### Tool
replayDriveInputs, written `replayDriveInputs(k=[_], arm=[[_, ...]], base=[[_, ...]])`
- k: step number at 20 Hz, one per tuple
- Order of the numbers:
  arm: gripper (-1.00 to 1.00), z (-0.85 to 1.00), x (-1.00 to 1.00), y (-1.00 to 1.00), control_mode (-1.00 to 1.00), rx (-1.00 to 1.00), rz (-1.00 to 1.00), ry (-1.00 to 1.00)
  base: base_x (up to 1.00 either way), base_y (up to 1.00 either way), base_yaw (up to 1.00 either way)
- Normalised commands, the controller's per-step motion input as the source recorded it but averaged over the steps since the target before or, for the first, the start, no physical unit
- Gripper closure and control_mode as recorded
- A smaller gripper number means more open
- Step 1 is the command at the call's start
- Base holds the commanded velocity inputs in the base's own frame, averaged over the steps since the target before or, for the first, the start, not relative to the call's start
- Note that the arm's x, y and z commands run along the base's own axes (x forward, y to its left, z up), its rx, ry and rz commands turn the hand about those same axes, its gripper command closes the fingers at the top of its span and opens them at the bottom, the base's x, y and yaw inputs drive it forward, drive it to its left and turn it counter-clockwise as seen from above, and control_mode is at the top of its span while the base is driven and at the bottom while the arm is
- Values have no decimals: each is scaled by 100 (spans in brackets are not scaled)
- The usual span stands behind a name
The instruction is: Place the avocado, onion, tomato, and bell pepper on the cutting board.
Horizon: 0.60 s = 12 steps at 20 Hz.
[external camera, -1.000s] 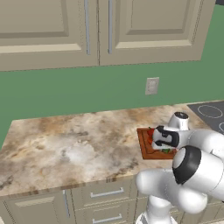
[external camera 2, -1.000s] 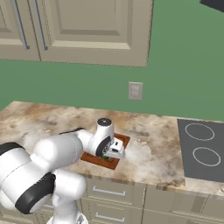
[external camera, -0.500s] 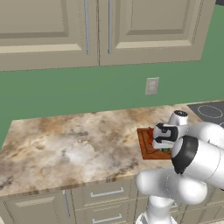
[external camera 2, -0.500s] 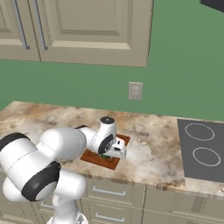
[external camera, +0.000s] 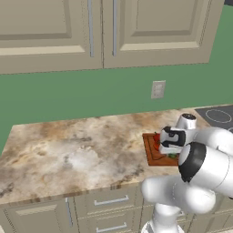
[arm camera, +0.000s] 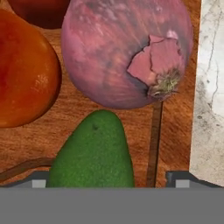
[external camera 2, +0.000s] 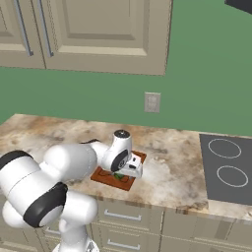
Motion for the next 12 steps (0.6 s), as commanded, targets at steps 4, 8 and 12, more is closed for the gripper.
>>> replayDriveInputs(k=[4, 8, 12], arm=[[-100, 27, -26, 4, -100, 0, 0, 0], [-100, 46, -11, 10, -100, 0, 0, 0], [-100, 66, -8, 14, -100, 0, 0, -3]], base=[[0, 0, 0], [0, 0, 0], [0, 0, 0]])
